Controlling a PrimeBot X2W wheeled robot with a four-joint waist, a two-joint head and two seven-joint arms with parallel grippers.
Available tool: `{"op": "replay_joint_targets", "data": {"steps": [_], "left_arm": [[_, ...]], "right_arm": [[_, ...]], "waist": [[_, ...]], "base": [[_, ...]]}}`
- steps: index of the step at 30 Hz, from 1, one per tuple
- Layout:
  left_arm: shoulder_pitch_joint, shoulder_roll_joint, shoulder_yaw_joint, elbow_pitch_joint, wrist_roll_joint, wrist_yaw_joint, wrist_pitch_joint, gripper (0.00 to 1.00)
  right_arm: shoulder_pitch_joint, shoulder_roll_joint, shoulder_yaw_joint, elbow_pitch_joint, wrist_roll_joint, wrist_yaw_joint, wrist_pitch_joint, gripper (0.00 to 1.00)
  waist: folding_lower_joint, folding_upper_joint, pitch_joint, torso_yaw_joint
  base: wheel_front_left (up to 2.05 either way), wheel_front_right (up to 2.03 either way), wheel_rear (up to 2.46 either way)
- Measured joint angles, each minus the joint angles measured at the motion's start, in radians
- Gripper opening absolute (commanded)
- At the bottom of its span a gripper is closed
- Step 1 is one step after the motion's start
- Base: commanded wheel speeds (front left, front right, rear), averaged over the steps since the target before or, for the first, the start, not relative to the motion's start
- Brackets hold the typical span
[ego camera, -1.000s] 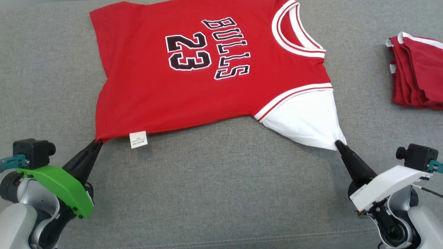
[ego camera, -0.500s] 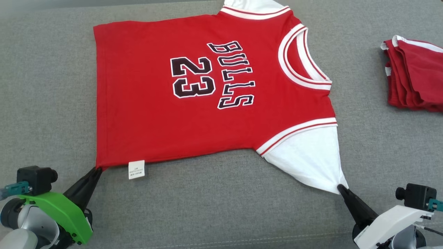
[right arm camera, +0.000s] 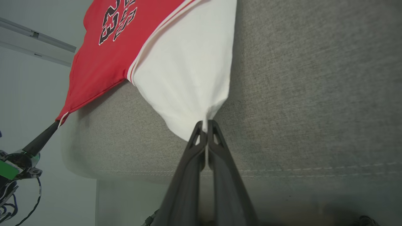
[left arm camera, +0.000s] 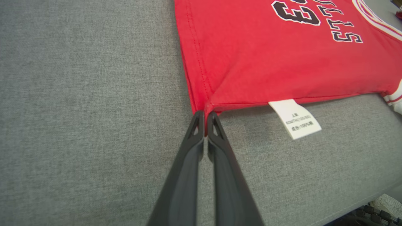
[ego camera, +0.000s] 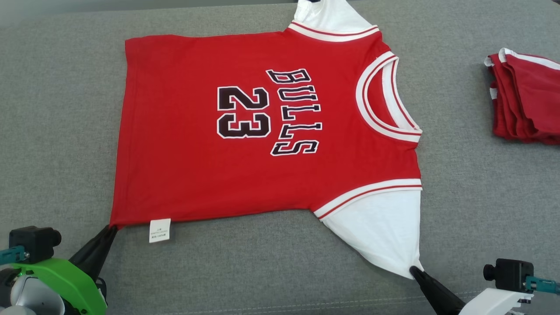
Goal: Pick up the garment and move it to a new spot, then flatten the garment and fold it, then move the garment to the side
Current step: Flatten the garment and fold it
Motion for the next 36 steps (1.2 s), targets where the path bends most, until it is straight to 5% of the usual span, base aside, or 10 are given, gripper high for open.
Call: {"op": "replay_joint_targets", "data": {"steps": [28,34,36], "left_arm": [[-0.019,-0.064,-0.026,0.094,-0.007,0.013,-0.035,0.00],[-0.022,-0.069,-0.028,0.124,-0.007,0.013,-0.033,0.13],[-0.022,-0.070,-0.028,0.128,-0.007,0.013,-0.033,0.19]], "right_arm": [[-0.105,-0.039,0.118,0.075,-0.181,-0.008,0.057,0.00],[-0.106,-0.036,0.117,0.100,-0.184,-0.009,0.057,0.00],[-0.108,-0.032,0.117,0.105,-0.184,-0.012,0.057,0.11]], "waist": [[0.0000,0.0000,0.020,-0.001],[0.0000,0.0000,0.020,-0.008],[0.0000,0.0000,0.020,-0.010]], "base": [[0.00,0.00,0.00],[0.00,0.00,0.00],[0.00,0.00,0.00]]}}
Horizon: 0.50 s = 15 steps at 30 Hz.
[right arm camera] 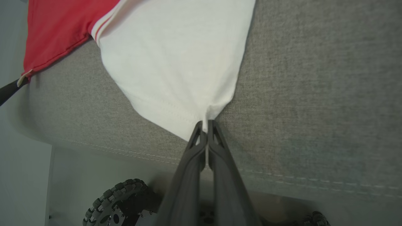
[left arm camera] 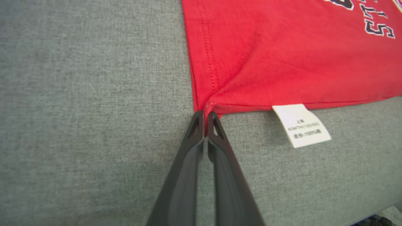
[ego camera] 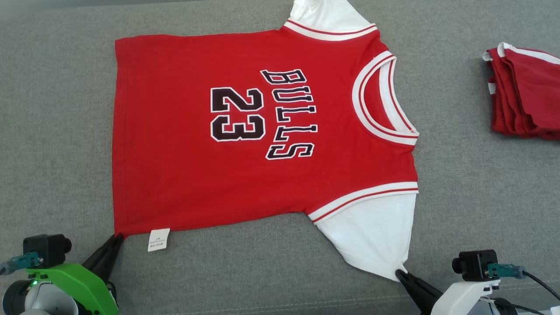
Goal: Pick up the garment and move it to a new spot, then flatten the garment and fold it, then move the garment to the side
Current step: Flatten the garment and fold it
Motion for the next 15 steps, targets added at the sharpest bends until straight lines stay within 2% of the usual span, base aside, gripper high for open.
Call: {"op": "replay_joint_targets", "data": {"steps": [4,7,8,9,11,12,15], "left_arm": [[0.000,0.000,0.000,0.012,-0.001,0.000,0.001,0.29],[0.000,-0.001,0.001,0.021,-0.006,0.000,0.004,0.38],[-0.001,-0.003,0.001,0.023,-0.010,-0.001,0.004,0.42],[-0.001,-0.004,0.001,0.025,-0.010,-0.001,0.005,0.46],[-0.002,-0.007,0.001,0.026,-0.020,-0.001,0.014,0.72],[-0.002,-0.008,0.000,0.027,-0.023,-0.001,0.015,0.98],[-0.006,-0.015,-0.005,0.030,-0.026,-0.001,0.027,1.00]], "right_arm": [[-0.011,0.004,-0.001,0.010,-0.008,-0.004,-0.004,0.50],[-0.021,0.012,-0.004,0.018,-0.008,-0.004,-0.007,0.93],[-0.023,0.016,-0.008,0.024,-0.008,-0.004,-0.015,1.00],[-0.024,0.018,-0.011,0.029,-0.008,-0.004,-0.015,1.00],[-0.024,0.019,-0.015,0.036,-0.008,-0.004,-0.017,1.00],[-0.024,0.021,-0.018,0.037,-0.007,-0.004,-0.022,1.00],[-0.026,0.025,-0.023,0.046,-0.007,-0.004,-0.028,1.00]], "waist": [[0.0000,0.0000,0.000,-0.005],[0.0000,0.0000,-0.001,-0.006],[0.0000,0.0000,-0.001,-0.006],[0.0000,0.0000,-0.003,-0.006],[0.0000,0.0000,-0.006,-0.004],[0.0000,0.0000,-0.007,-0.004],[0.0000,0.0000,-0.013,0.000]], "base": [[0.00,0.00,0.00],[0.00,0.00,0.00],[0.00,0.00,0.00],[0.00,0.00,0.00],[0.00,0.00,0.00],[0.00,0.00,0.00],[0.00,0.00,0.00]]}}
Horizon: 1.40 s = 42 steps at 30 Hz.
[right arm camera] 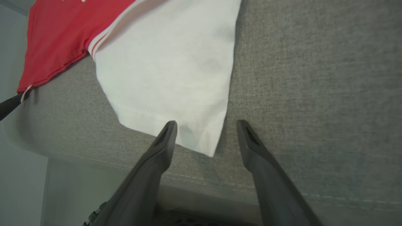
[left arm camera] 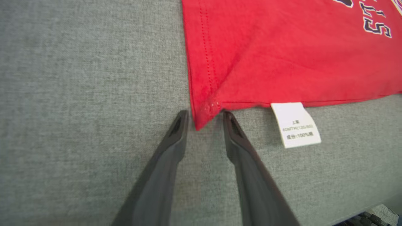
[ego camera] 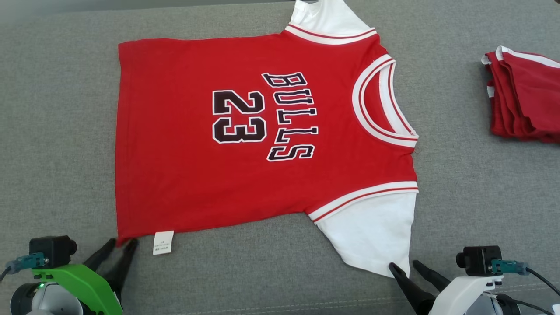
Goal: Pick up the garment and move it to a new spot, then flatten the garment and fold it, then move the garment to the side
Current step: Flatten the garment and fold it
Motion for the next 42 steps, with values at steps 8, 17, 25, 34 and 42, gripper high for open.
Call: {"op": "replay_joint_targets", "data": {"steps": [8,17,25,34,42], "left_arm": [[0.007,0.009,0.007,0.000,-0.016,-0.004,0.018,1.00],[0.058,0.045,0.033,-0.024,-0.019,0.021,0.025,1.00],[0.055,0.061,0.088,-0.134,0.011,0.065,-0.058,1.00],[0.014,0.026,0.069,-0.184,0.124,0.125,-0.170,1.00],[0.022,-0.005,0.072,-0.157,0.163,0.156,-0.230,1.00]], "right_arm": [[0.000,0.006,-0.006,0.012,0.019,0.000,-0.003,1.00],[0.033,-0.029,-0.068,-0.020,0.019,-0.010,-0.045,1.00],[0.027,-0.067,-0.173,-0.121,-0.026,-0.029,-0.141,1.00],[-0.094,-0.084,-0.199,-0.150,-0.202,-0.038,-0.292,1.00],[-0.099,-0.078,-0.150,-0.082,-0.285,-0.044,-0.342,1.00]], "waist": [[0.0000,0.0000,-0.014,0.000],[0.0000,0.0000,-0.051,-0.011],[0.0000,0.0000,-0.089,-0.010],[0.0000,0.0000,-0.130,0.008],[0.0000,0.0000,-0.154,0.010]], "base": [[0.00,0.00,0.00],[0.00,0.00,0.00],[0.00,0.00,0.00],[0.00,0.00,0.00],[0.00,0.00,0.00]]}}
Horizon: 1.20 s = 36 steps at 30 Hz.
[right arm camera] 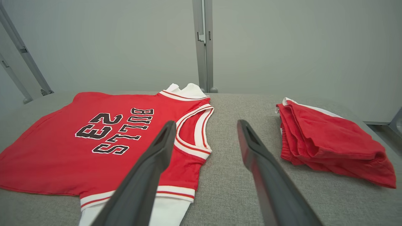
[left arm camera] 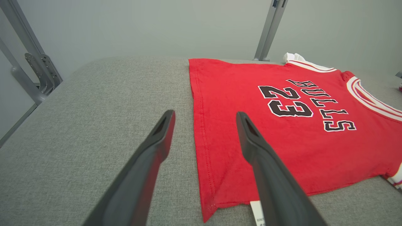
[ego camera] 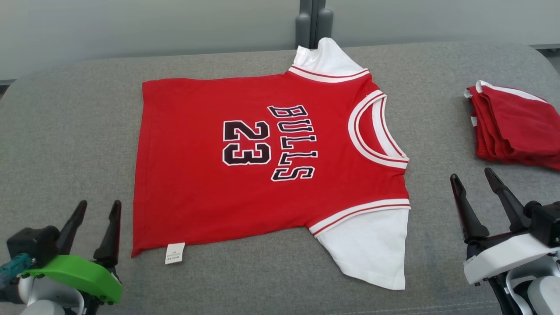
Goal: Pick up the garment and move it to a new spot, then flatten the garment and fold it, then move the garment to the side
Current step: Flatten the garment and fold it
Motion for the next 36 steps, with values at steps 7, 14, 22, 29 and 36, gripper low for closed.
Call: {"op": "replay_joint_targets", "data": {"steps": [7,14,22,29,36], "left_arm": [[0.040,-0.052,-0.006,0.040,0.005,0.004,-0.014,1.00],[0.102,-0.062,0.000,0.052,0.012,0.004,-0.022,1.00],[0.127,-0.068,0.010,0.044,0.021,0.004,-0.027,1.00],[0.127,-0.068,0.020,0.041,0.032,0.004,-0.027,1.00],[0.127,-0.068,0.022,0.038,0.040,0.002,-0.027,1.00]], "right_arm": [[0.010,0.026,-0.003,0.092,-0.007,-0.008,-0.047,1.00],[0.043,0.074,-0.034,0.141,-0.011,-0.010,-0.066,1.00],[0.053,0.086,-0.045,0.168,-0.040,-0.012,-0.075,1.00],[0.053,0.110,-0.042,0.178,-0.051,-0.018,-0.078,1.00],[0.053,0.114,-0.048,0.190,-0.055,-0.018,-0.085,1.00]], "waist": [[0.0000,0.0000,-0.034,0.012],[0.0000,0.0000,-0.091,0.019],[0.0000,0.0000,-0.125,0.000],[0.0000,0.0000,-0.126,-0.013],[0.0000,0.0000,-0.122,-0.020]], "base": [[0.00,0.00,0.00],[0.00,0.00,0.00],[0.00,0.00,0.00],[0.00,0.00,0.00],[0.00,0.00,0.00]]}}
